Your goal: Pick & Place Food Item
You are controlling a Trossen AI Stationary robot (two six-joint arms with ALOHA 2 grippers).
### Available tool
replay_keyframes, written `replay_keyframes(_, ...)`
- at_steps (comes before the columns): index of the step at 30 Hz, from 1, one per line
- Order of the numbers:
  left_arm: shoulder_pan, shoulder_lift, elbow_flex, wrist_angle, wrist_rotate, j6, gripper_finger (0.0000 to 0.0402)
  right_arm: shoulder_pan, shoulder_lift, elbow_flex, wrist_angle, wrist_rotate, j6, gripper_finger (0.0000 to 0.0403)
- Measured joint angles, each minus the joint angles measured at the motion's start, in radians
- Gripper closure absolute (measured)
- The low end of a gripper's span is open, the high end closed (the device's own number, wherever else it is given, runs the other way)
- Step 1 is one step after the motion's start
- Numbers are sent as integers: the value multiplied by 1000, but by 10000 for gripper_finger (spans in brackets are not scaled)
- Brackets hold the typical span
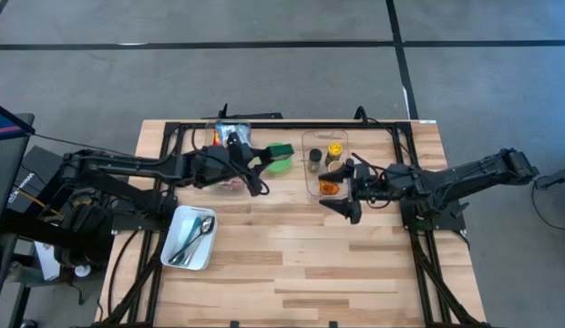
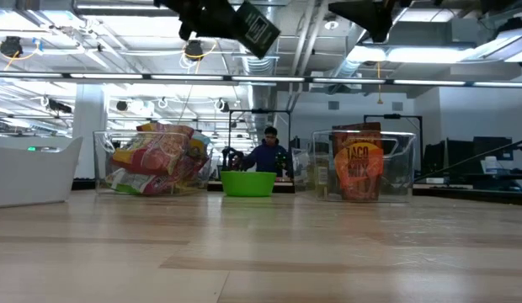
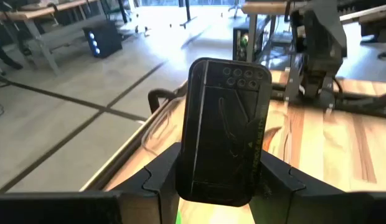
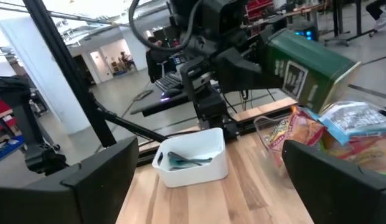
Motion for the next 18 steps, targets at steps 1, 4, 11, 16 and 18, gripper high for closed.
replay_keyframes(1,0,1,0,-10,0,-2,261,-3,0,0,0,0,1,13)
replay_keyframes(4,0,5,0,-23,0,-3,261,-6,0,0,6,0,44,13)
replay_keyframes(11,0,9,-1,-33,0,-6,261,-5,0,0,2,0,201,13)
replay_keyframes(16,0,9,-1,-36,0,-7,261,-5,0,0,2,0,311,13)
replay_keyframes(18,0,9,-1,-36,0,-9,261,-6,0,0,1,0,330,13)
